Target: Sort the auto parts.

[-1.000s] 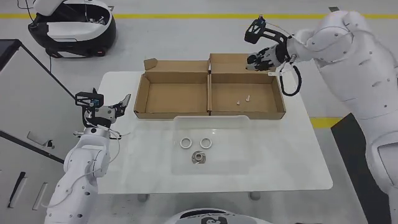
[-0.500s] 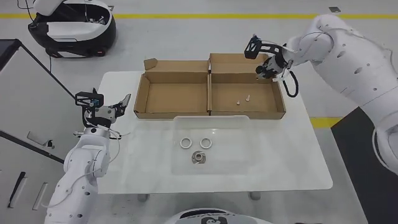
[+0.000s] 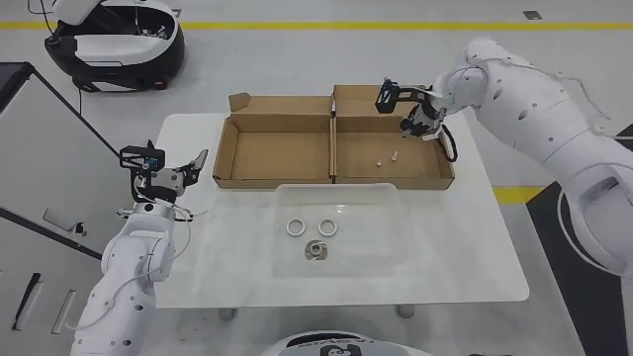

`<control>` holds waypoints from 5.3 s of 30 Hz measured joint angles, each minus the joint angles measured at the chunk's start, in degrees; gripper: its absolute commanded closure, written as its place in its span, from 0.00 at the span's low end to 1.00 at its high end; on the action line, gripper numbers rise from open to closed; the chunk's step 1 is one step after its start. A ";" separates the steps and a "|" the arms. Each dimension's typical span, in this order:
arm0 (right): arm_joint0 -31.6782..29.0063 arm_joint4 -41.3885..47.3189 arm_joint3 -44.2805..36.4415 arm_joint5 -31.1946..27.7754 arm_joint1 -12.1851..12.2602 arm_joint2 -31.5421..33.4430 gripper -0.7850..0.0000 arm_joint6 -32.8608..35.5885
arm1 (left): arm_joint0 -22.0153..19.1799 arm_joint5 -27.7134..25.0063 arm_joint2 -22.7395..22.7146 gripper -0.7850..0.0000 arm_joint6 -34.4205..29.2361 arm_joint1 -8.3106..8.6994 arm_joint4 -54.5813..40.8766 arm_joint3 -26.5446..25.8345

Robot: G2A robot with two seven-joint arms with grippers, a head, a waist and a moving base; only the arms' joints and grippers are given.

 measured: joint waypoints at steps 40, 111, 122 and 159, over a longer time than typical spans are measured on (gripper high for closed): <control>-8.83 -18.32 26.57 -4.67 -12.01 0.00 1.00 -12.52 | 0.00 0.00 0.00 0.00 0.00 0.00 0.00 0.00; -43.43 38.92 -32.94 -16.53 26.33 46.97 0.00 -16.47 | 0.00 0.00 0.00 0.00 0.00 0.00 0.00 0.00; -65.43 51.05 -38.46 -16.53 33.94 64.11 0.00 -16.53 | 0.00 0.00 0.00 0.00 0.00 0.00 0.00 0.00; -69.90 55.28 -39.34 -16.53 34.32 67.77 0.00 -16.53 | -32.66 -32.71 17.43 0.00 -58.08 0.53 -6.76 -7.55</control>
